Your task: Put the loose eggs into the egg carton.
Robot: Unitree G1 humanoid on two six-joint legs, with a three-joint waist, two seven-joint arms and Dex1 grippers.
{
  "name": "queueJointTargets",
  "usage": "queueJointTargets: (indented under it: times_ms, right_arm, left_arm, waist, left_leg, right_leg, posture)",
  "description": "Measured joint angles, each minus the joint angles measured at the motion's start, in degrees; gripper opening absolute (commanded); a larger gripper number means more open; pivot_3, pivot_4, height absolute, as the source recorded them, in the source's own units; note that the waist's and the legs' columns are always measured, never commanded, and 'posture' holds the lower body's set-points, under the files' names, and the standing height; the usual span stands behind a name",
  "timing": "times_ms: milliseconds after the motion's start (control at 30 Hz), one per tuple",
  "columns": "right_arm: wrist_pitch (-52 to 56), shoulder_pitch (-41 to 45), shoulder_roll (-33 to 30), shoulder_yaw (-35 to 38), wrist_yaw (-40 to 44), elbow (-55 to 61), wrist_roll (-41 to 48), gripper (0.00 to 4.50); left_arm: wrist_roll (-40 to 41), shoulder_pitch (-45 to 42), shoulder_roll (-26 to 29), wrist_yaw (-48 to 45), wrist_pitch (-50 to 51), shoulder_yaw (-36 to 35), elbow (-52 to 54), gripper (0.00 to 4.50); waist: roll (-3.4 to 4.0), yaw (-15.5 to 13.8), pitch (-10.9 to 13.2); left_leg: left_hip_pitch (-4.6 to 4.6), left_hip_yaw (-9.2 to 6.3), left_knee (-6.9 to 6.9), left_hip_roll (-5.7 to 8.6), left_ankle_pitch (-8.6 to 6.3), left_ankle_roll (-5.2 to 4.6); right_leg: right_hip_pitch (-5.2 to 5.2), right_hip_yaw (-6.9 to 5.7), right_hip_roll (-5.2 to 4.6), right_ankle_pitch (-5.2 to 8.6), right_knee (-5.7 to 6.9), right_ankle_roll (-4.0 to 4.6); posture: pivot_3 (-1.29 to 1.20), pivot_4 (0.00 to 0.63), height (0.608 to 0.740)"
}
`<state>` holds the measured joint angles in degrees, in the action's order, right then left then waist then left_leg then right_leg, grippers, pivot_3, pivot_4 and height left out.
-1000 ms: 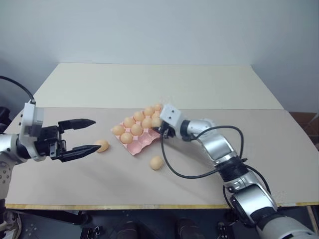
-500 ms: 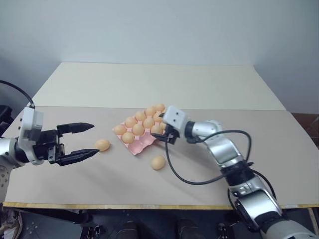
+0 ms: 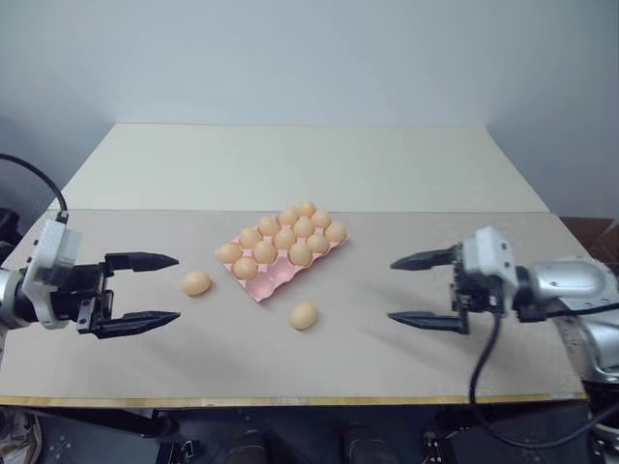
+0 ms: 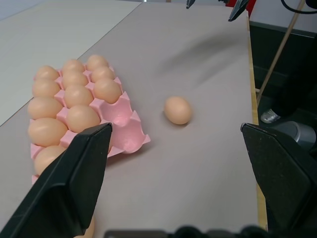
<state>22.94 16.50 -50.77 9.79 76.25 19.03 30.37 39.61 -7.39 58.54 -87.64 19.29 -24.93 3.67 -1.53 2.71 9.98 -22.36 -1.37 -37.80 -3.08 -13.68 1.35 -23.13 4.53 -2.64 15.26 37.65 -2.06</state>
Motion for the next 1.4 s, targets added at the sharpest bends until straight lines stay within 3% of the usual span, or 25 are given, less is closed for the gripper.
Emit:
queueJointTargets:
  times_ms: [200, 600, 867, 1133, 1400]
  right_arm:
    - [-1.3, -2.3, -2.5, 2.8, 2.2, -0.6, 1.7, 4.48]
    - [-1.9, -1.4, -2.3, 1.0, 0.4, -0.3, 1.6, 4.48]
    - [-8.3, 7.2, 7.4, -16.7, -6.0, -1.1, -11.0, 4.48]
    - [-18.8, 16.7, 20.8, -32.7, -10.5, -14.9, -27.0, 4.48]
    - [-26.4, 20.4, 25.7, -36.6, -13.3, -28.3, -33.9, 4.48]
  left_arm:
    - [-0.1, 1.7, 0.2, -0.8, -0.2, 0.0, 0.0, 4.50]
    - [-0.2, 2.9, 0.2, -0.5, -0.2, -0.2, 0.4, 4.50]
    - [-0.4, 1.9, 0.1, -0.1, -0.3, 1.2, 1.4, 4.50]
    - [-0.5, 2.1, 0.1, -0.1, -0.4, 1.3, 1.9, 4.50]
    - [-0.5, 4.2, 0.1, 0.0, -0.4, 0.4, 2.5, 4.50]
  waist:
    - [-0.01, -0.1, 0.0]
    - [-0.01, -0.1, 0.0]
    - [0.00, -0.1, 0.0]
    - [-0.01, -0.1, 0.0]
    - [-0.01, -0.3, 0.0]
  left_leg:
    - [-0.05, 0.01, 0.00, 0.00, 0.00, 0.00]
    - [-0.03, 0.01, 0.00, 0.00, 0.00, 0.00]
    - [-0.07, 0.02, 0.00, -0.01, 0.00, 0.00]
    - [-0.01, 0.01, -0.01, -0.01, 0.00, 0.00]
    - [-0.05, 0.00, 0.00, -0.02, 0.00, 0.00]
  right_leg:
    - [-0.02, 0.02, -0.01, 0.00, -0.03, -0.01]
    - [-0.02, 0.02, -0.01, 0.00, -0.02, -0.01]
    - [-0.09, 0.05, 0.02, 0.00, -0.01, -0.01]
    - [-0.09, 0.05, 0.04, 0.00, 0.08, 0.02]
    - [-0.11, 0.02, 0.03, 0.00, 0.10, 0.04]
  posture:
    - [0.00, 0.150, 0.740]
    - [0.00, 0.150, 0.740]
    - [0.00, 0.150, 0.740]
    - [0.00, 0.150, 0.740]
    - [0.00, 0.150, 0.740]
